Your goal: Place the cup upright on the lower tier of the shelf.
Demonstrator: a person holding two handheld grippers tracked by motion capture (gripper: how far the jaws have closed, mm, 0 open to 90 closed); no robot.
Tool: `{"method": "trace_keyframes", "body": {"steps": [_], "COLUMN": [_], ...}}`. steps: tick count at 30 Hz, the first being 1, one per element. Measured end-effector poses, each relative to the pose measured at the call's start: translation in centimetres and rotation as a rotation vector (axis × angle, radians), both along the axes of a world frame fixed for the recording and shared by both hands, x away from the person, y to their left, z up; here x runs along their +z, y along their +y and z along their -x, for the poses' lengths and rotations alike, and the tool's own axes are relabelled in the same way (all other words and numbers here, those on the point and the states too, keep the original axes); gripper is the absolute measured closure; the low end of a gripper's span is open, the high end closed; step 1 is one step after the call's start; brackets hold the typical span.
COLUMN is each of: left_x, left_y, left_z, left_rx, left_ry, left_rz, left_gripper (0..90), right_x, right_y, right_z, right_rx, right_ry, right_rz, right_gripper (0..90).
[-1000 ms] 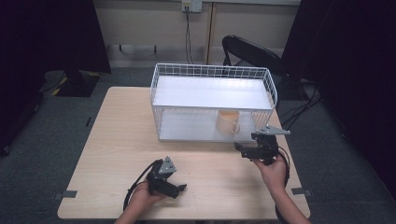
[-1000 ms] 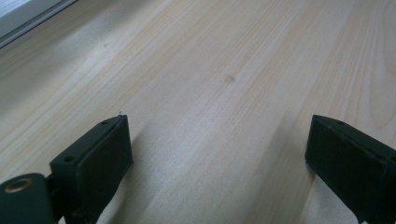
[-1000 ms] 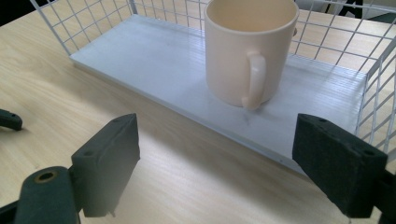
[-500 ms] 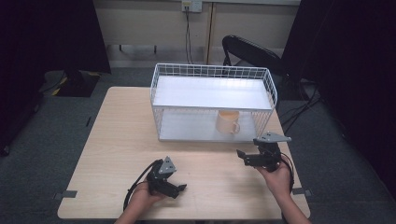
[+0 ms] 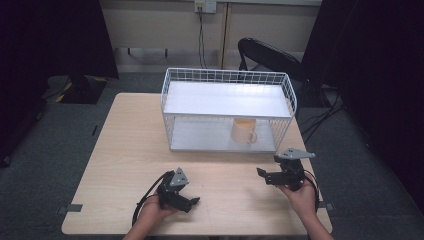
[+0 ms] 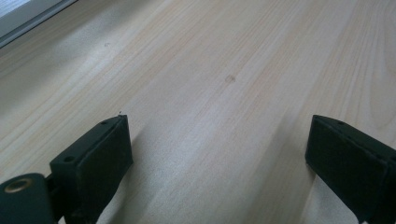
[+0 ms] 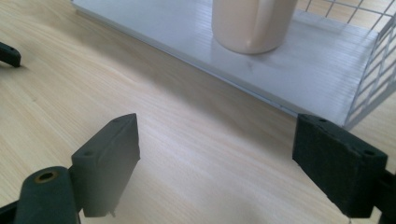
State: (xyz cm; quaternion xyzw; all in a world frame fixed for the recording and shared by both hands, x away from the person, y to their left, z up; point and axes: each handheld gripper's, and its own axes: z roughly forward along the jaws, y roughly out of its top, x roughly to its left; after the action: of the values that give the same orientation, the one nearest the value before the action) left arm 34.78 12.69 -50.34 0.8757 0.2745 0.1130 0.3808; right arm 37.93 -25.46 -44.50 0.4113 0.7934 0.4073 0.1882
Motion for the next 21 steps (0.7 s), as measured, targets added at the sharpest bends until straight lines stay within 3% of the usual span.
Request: {"method": "trace_keyframes", "body": {"steps": [21], "left_x": [0.0], "left_y": [0.0], "left_z": [0.0], "left_rx": [-0.001], "left_ry": [0.001], "left_rz": [-0.001], "left_gripper": [6.7], "right_x": [-1.8], "right_y": [-2.2], "right_z": [1.9], "right_rx": [0.003], "right_ry": [0.029], "right_rz": [0.023], "right_gripper": [14.6]}}
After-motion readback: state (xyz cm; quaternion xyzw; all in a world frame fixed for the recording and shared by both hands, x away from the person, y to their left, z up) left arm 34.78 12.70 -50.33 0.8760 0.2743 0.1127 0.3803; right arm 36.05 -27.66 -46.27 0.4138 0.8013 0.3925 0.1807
